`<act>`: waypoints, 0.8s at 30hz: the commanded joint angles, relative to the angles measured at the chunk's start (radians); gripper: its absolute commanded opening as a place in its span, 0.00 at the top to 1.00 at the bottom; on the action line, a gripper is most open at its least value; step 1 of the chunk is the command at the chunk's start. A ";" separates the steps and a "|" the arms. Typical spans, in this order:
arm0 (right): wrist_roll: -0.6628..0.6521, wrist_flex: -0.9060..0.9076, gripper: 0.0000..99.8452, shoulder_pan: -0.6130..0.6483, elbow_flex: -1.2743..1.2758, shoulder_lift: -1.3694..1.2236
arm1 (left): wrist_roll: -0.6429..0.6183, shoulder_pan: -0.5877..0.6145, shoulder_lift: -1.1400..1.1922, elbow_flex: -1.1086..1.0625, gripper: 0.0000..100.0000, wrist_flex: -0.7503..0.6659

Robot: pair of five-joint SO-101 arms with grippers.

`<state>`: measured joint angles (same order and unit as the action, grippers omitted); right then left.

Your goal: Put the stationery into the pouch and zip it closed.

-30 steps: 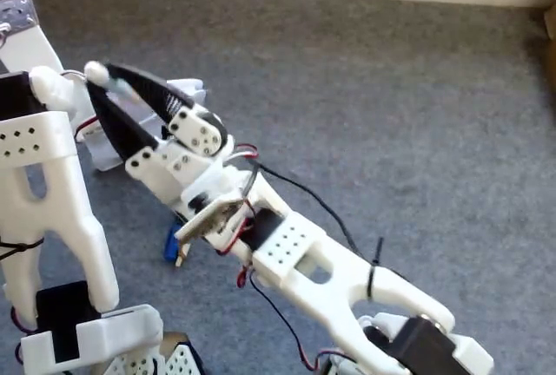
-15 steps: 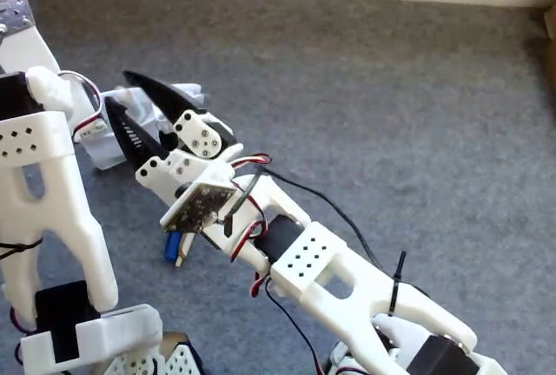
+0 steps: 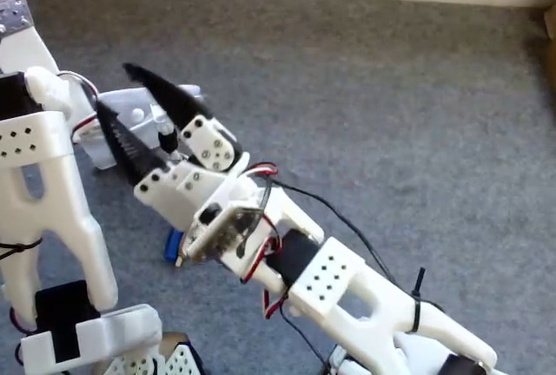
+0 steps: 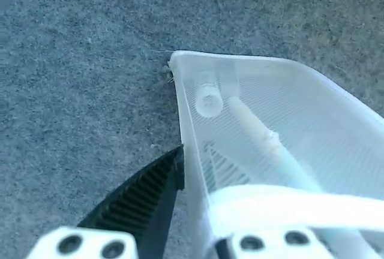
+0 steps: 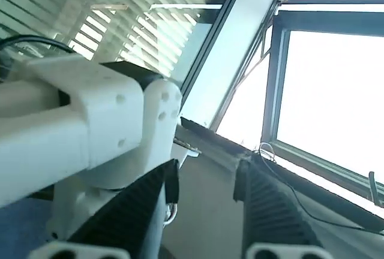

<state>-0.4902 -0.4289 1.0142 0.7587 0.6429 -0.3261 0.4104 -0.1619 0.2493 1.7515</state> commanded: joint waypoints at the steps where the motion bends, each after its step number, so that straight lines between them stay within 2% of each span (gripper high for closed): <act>1: -0.003 0.157 0.85 0.050 -0.013 0.053 | -0.009 0.077 -0.007 0.013 0.92 0.003; 4: -0.003 0.228 0.85 0.076 -0.013 0.050 | -0.009 0.114 -0.007 0.010 0.92 0.003; 11: -0.002 0.237 0.85 0.077 -0.013 0.059 | -0.012 0.174 -0.007 0.013 0.92 0.003; 15: -0.002 0.239 0.85 0.077 -0.007 0.059 | -0.072 0.225 -0.007 0.013 0.92 0.003; 20: -0.002 0.243 0.85 0.070 -0.013 0.059 | -0.080 0.243 -0.007 0.007 0.92 0.003; 22: 0.002 0.302 0.85 0.031 -0.021 0.059 | -0.080 0.243 -0.007 0.005 0.92 0.005; 24: 0.061 0.383 0.85 -0.004 -0.074 0.059 | -0.080 0.245 -0.007 0.005 0.92 0.006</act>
<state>-0.4826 -0.1312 1.0633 0.7587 0.6536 -0.3920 0.6375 -0.1619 0.2493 1.7515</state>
